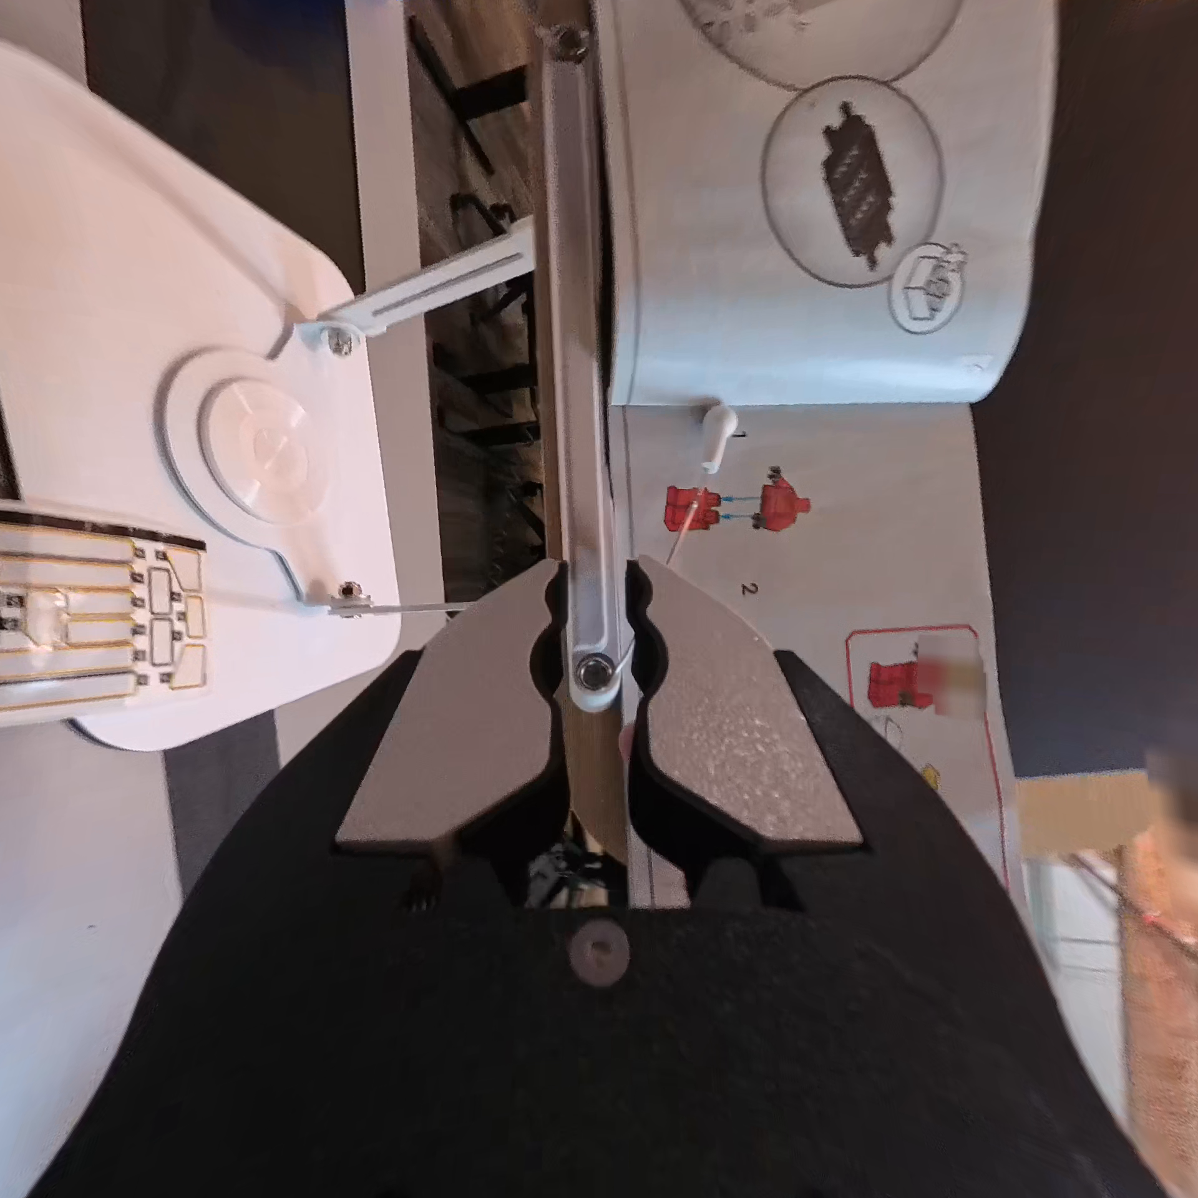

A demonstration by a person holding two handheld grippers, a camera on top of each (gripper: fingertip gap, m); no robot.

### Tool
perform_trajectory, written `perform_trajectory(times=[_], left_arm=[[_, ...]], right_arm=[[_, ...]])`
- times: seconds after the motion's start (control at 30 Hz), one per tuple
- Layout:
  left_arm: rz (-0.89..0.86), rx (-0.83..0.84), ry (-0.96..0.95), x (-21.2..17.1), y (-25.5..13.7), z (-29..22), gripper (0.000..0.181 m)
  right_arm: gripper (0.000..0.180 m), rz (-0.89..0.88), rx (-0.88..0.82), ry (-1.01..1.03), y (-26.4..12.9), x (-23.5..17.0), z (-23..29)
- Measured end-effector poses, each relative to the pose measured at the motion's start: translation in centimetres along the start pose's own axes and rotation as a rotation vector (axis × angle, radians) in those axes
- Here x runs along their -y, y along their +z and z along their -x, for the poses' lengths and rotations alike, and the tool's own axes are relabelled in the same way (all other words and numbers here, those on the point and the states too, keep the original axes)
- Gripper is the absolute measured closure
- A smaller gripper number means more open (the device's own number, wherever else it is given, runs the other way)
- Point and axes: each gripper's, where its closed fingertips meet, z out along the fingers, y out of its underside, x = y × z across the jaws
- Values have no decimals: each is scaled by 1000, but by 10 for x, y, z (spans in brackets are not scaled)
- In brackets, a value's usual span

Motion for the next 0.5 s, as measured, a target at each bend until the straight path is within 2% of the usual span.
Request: perform_trajectory(times=[0.13,0.37,0.5], left_arm=[[-4,-5,-8,-1,-2,-2,181],[-14,-22,-13,-11,-12,-12,181],[-16,-31,-34,-14,-11,-16,181]], right_arm=[[162,6,-35,117,-17,0,-11],[168,165,-84,276,-25,-72,-17],[168,180,-65,282,-16,-78,-20]])
